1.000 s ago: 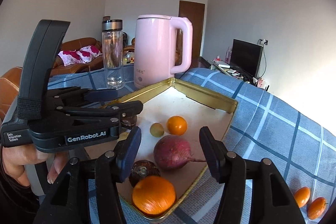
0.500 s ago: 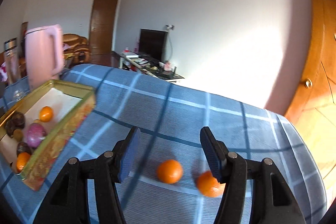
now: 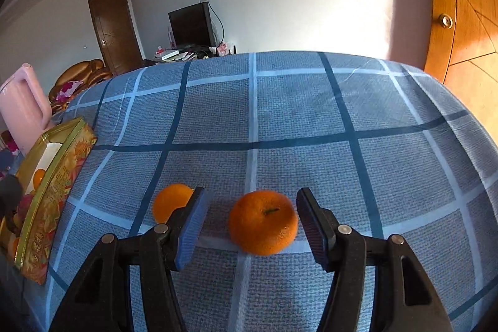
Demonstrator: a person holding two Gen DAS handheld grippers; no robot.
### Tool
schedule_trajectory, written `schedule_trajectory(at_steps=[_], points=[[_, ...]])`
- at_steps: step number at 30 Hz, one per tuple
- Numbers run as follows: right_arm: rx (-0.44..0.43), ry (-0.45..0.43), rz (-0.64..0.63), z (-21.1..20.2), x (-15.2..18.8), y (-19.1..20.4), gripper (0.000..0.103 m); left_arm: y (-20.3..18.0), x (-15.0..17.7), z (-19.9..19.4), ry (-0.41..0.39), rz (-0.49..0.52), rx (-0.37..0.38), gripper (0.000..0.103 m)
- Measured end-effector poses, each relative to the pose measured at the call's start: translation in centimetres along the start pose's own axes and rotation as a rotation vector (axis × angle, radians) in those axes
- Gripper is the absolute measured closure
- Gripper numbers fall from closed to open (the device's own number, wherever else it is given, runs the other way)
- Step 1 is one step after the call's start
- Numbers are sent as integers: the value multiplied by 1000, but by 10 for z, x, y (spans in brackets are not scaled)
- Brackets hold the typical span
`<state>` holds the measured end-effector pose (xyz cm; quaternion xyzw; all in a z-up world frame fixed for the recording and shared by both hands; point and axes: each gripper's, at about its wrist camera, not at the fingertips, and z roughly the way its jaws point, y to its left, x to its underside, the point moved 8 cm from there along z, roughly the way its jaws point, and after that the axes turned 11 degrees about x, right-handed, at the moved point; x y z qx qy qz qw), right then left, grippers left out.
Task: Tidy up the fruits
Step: 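Move both grippers back to the two oranges on the tablecloth, then grasp an orange with the right gripper while the left grasps the other orange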
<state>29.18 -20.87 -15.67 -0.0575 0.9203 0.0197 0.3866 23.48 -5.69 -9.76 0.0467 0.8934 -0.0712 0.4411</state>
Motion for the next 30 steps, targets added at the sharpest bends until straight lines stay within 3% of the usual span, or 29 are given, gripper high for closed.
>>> schedule_trajectory(at_steps=[5, 7, 9, 18, 26, 30], points=[[-31, 59, 21, 8, 8, -5, 43, -7, 2, 30, 39, -1, -1, 4], [-28, 68, 8, 9, 10, -5, 52, -12, 0, 36, 37, -1, 7, 4], [-32, 67, 9, 8, 11, -6, 53, -19, -1, 43, 39, 9, 17, 4], [65, 32, 59, 1, 7, -36, 53, -43, 7, 78, 103, 20, 112, 6], [111, 23, 120, -3, 5, -58, 53, -48, 8, 93, 140, 29, 126, 10], [113, 24, 106, -4, 4, -56, 53, -56, 11, 103, 183, 52, 149, 18]])
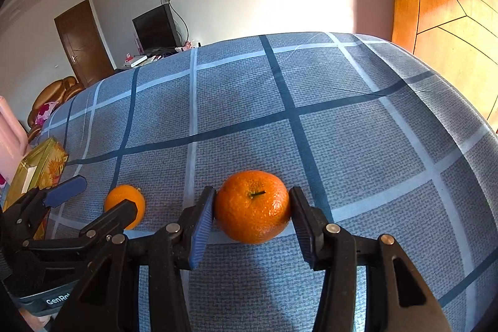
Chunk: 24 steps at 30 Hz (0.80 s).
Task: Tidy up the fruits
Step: 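Grasp an orange with the right gripper while the left grasps the other orange, then lift both oranges and carry them toward the tin tray with both grippers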
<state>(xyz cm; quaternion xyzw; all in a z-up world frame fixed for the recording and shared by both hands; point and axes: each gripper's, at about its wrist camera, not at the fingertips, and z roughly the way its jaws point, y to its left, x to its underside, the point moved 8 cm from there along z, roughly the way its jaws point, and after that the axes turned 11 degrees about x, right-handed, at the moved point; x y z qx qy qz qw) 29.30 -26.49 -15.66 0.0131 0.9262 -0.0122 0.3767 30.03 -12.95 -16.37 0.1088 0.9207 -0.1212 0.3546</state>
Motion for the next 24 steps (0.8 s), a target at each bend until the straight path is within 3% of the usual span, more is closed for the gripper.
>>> schedule_trajectory(at_steps=[4, 6, 11, 16, 24], points=[[-7, 0, -18, 0, 0, 4, 53, -3, 2, 9, 37, -4, 43, 38], [-10, 0, -42, 0, 0, 11, 53, -5, 3, 12, 54, -13, 85, 65], [-28, -12, -57, -2, -1, 15, 53, 7, 3, 9, 35, -89, 129, 65], [-53, -41, -88, -9, 0, 22, 53, 17, 4, 1, -2, -136, 127, 65], [-67, -86, -120, -19, -3, 28, 53, 19, -1, -14, -79, -105, 74, 65]])
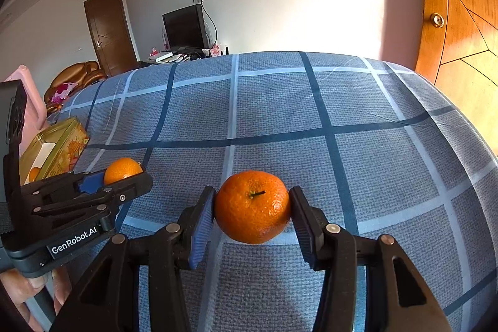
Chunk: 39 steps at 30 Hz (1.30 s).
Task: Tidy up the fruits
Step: 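Lift both oranges and carry them toward the tin tray with both grippers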
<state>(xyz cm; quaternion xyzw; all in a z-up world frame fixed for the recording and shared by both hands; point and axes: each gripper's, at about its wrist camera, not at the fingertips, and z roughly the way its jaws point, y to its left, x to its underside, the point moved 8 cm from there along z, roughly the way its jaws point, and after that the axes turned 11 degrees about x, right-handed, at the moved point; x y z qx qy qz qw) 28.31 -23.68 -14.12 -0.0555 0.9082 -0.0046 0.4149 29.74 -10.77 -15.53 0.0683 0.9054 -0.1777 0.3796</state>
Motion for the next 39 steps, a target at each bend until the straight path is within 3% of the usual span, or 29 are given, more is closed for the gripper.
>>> schedule_trajectory(at_steps=[17, 39], points=[[-26, -86, -39, -21, -3, 10, 53, -13, -9, -22, -112, 94, -53, 65], [-31, -210, -97, -47, -12, 21, 53, -9, -5, -41, -163, 97, -71, 65]])
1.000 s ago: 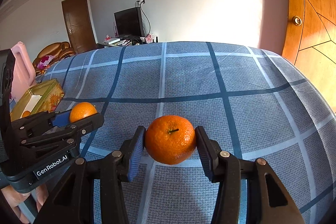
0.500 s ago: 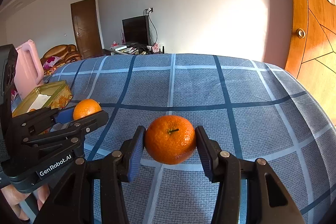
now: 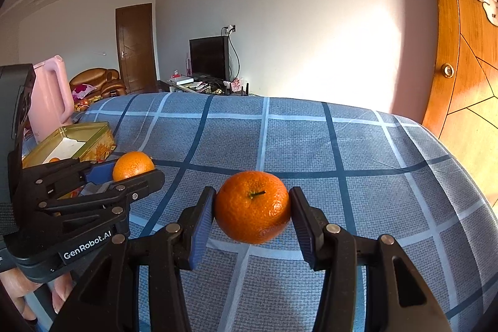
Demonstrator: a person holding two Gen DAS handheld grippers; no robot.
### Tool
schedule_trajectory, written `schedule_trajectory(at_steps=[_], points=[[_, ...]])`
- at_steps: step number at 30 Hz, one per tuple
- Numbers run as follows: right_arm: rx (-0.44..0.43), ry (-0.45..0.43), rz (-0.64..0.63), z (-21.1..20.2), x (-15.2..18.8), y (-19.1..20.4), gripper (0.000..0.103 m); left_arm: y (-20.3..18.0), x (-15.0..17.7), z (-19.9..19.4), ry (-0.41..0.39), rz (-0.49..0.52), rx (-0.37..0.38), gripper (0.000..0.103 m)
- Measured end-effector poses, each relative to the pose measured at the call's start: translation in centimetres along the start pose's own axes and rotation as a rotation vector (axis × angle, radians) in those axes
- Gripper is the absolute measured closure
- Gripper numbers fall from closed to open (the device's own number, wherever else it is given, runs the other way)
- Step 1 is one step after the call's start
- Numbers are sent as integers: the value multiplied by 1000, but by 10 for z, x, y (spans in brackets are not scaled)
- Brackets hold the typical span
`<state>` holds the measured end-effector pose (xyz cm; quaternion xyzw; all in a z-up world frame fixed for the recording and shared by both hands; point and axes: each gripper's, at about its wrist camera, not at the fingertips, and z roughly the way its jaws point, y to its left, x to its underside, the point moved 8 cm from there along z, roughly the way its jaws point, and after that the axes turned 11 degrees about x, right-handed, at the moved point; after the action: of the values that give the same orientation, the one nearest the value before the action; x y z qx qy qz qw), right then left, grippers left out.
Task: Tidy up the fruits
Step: 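Lift both oranges and carry them toward the tin tray with both grippers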
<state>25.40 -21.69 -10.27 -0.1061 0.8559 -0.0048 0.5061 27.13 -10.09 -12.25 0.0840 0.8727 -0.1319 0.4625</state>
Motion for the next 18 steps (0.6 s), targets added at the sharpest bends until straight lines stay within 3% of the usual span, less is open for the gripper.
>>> schedule_trajectory(at_steps=[18], points=[[-13, -84, -24, -16, -6, 6, 53, 6, 1, -16, -49, -7, -26, 65]])
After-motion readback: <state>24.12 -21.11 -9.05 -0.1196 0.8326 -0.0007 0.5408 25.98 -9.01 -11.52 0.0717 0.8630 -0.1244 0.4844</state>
